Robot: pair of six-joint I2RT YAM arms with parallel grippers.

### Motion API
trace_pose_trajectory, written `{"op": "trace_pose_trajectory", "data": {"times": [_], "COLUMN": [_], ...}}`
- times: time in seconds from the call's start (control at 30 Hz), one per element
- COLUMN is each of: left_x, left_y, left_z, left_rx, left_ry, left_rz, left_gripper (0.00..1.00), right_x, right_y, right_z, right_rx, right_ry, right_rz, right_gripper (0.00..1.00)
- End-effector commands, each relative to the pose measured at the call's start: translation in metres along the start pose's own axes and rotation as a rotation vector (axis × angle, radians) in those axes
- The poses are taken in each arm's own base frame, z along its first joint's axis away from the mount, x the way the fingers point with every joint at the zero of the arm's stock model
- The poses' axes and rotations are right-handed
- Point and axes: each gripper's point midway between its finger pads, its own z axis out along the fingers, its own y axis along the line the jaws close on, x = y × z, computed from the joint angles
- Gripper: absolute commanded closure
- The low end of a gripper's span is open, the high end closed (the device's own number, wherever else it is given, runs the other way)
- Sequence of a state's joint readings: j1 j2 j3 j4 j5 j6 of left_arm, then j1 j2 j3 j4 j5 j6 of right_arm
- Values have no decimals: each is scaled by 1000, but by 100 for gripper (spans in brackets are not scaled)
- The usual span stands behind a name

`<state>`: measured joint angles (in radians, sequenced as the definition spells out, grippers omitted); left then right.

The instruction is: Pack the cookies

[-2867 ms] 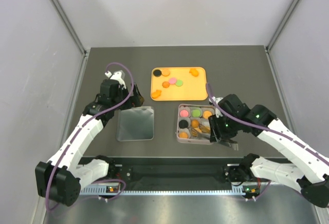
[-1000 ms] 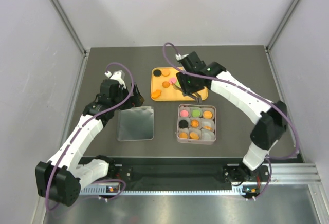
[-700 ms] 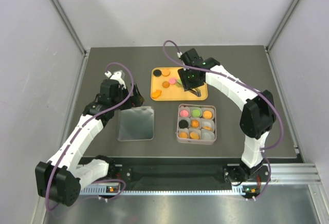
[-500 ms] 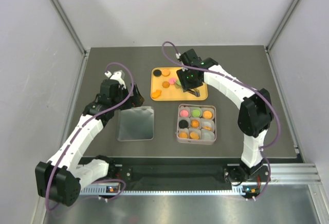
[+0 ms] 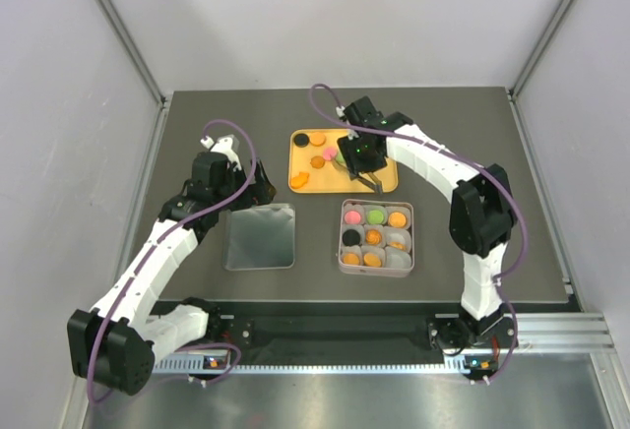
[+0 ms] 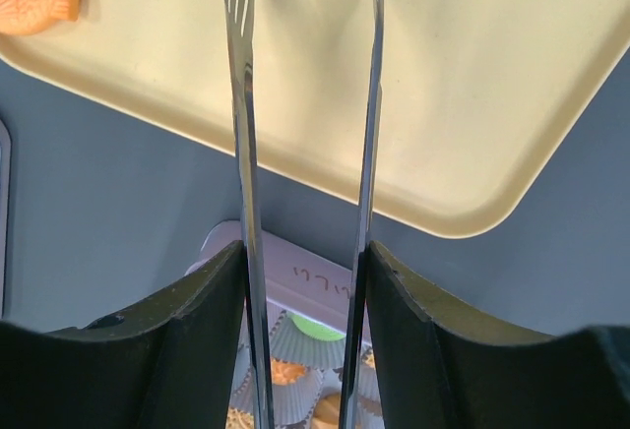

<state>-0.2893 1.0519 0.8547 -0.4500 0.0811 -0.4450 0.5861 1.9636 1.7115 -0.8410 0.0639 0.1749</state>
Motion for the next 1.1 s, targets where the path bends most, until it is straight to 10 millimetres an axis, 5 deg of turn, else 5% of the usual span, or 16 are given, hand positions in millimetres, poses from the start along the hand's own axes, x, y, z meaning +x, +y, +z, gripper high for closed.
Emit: {"op": "trace_pose_trajectory", "data": {"times": [0.0, 0.37, 0.7, 1.07], "left_x": [-9, -9, -9, -9], "left_y": [-2, -1, -2, -1], "left_z": [-3, -3, -3, -3], "left_rx": [7, 5, 7, 5], "left_ry": [-36, -38, -34, -35], "left_rz": [11, 10, 10, 10], "left_gripper": [2, 2, 2, 2], "right_x": [-37, -51, -48, -48], "right_y": [-4, -8, -15, -18], "right_z": [-5, -11, 3, -4], "right_rx": [-8, 0, 1, 3], "right_ry": [-113, -153, -123, -135], "right_rz": [14, 26, 50, 58], "right_gripper": [50, 48, 49, 49]}}
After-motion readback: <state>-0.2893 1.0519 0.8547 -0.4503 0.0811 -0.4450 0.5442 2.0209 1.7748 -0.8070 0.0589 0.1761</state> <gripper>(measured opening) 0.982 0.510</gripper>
